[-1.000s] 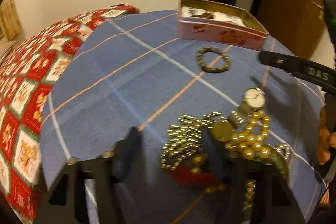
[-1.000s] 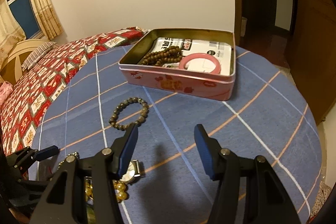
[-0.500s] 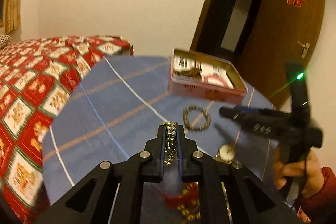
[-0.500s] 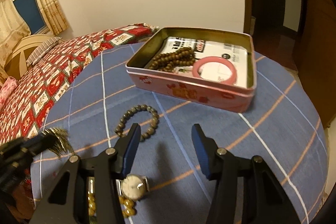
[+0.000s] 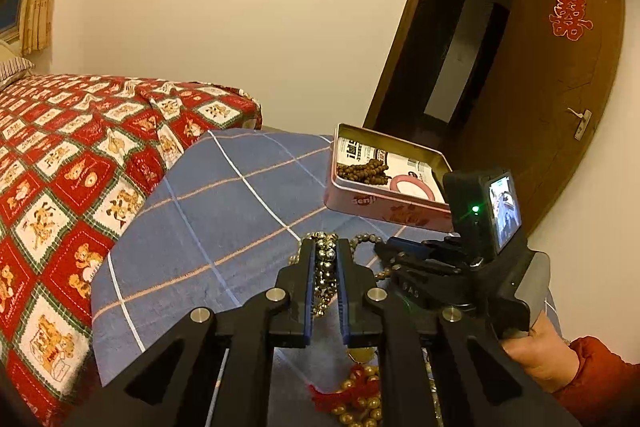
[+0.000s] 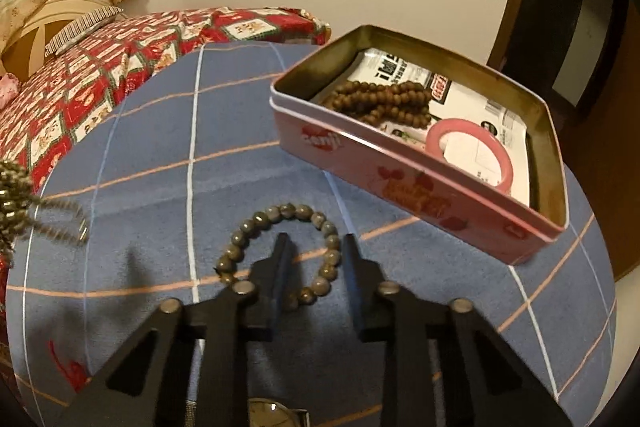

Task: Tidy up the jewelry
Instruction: 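Carry both items over the pink tin and release them inside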

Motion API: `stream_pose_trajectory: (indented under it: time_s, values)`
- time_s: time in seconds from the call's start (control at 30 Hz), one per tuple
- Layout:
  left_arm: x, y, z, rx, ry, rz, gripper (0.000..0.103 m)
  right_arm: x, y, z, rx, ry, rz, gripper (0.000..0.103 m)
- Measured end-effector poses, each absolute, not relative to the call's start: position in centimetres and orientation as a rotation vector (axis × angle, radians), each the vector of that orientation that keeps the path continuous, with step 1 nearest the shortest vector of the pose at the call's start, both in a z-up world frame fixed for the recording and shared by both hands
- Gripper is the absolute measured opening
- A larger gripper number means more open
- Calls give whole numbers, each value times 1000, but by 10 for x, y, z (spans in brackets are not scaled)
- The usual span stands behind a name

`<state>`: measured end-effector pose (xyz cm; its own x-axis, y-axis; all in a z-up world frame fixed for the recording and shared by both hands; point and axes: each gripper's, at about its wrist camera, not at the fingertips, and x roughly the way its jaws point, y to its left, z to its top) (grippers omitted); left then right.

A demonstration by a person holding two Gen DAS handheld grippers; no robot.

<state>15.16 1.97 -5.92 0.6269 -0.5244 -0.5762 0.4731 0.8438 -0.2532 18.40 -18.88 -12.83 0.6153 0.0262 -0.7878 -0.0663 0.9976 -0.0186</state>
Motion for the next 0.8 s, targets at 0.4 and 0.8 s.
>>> stream_pose_trajectory:
  time_s: [0.4,0.8]
  values:
    - [156,13,-61,-82,701,-557,9,176,-207,-110,17,851,14,11]
    - [180,-20,-35,-68,648,-595,9,192,-257,-40,86,688,-72,11]
